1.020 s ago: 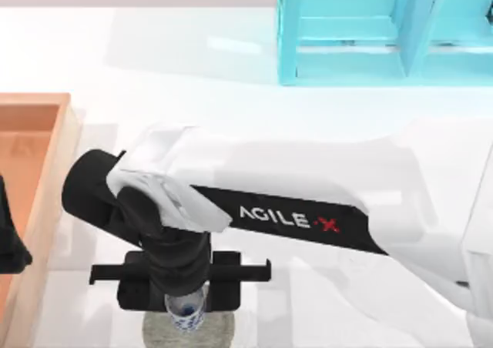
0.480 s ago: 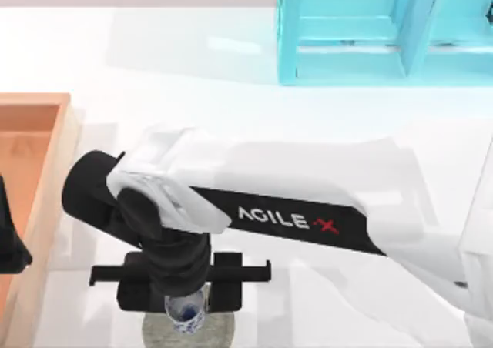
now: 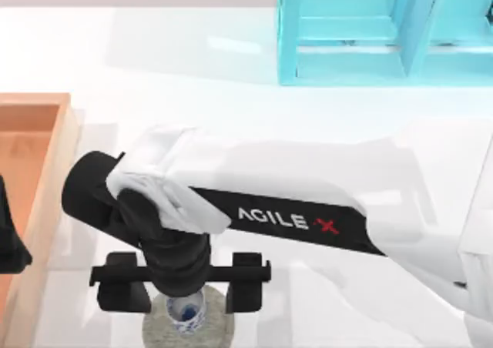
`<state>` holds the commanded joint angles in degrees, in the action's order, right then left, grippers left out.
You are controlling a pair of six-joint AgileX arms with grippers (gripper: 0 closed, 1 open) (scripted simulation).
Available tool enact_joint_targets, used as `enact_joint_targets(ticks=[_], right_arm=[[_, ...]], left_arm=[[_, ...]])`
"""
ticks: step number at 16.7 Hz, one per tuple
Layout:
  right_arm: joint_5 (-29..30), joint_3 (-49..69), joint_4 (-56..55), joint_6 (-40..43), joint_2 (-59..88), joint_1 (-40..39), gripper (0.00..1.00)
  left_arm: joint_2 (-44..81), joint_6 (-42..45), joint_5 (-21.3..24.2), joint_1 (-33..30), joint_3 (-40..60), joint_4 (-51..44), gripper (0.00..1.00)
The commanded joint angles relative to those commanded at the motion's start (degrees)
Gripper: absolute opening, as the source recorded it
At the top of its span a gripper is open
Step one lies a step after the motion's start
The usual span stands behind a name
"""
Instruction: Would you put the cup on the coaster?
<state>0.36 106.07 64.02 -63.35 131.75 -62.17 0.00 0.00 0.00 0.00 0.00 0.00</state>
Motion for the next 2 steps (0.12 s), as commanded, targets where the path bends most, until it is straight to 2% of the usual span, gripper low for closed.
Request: enact_joint_targets(ticks=[2], right_arm=[[0.0, 0.0, 0.0, 0.0, 0.0, 0.0, 1.00]], left_arm=[[0.0, 0.0, 0.0, 0.0, 0.0, 0.0, 1.00]])
